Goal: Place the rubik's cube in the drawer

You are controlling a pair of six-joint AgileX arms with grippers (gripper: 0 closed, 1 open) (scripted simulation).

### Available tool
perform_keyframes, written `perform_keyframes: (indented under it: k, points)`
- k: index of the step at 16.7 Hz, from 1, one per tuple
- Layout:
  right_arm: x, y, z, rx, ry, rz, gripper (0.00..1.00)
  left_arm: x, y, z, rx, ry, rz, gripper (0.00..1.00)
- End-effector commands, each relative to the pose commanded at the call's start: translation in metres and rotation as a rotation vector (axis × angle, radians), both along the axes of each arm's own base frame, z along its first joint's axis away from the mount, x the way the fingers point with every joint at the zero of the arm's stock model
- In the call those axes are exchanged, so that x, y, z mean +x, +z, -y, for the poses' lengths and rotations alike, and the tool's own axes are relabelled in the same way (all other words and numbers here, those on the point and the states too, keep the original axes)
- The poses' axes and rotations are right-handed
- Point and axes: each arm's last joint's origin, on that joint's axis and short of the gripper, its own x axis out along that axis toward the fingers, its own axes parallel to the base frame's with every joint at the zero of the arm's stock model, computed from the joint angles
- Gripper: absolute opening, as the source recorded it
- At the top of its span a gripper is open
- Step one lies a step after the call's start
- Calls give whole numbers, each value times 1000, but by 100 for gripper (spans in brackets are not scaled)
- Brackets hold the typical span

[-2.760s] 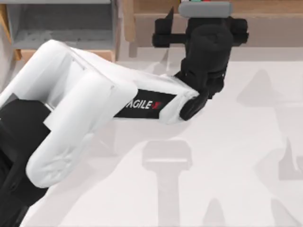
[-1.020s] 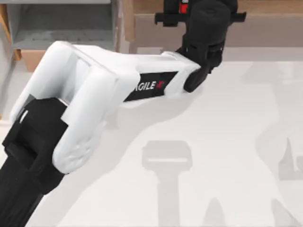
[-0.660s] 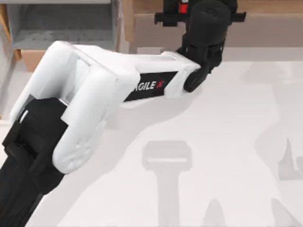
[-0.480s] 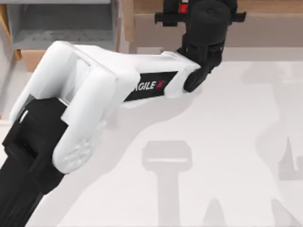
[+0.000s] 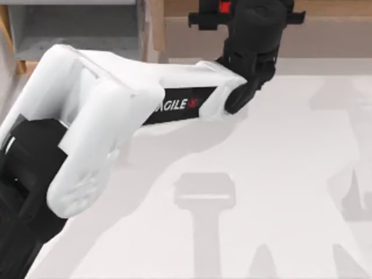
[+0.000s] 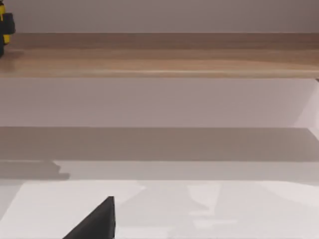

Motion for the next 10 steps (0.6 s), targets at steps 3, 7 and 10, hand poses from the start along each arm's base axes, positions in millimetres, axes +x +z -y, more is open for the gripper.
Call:
perform_keyframes:
  k: [3, 7, 10]
  points:
    - [0, 0, 0, 0, 0, 0, 100, 2, -1, -2, 1, 5, 0, 0]
    - [0, 0, 0, 0, 0, 0, 100, 3, 3, -1, 26, -9, -11, 0]
    - [0, 0, 0, 0, 0, 0, 100, 0, 14, 6, 81, -58, -33, 0]
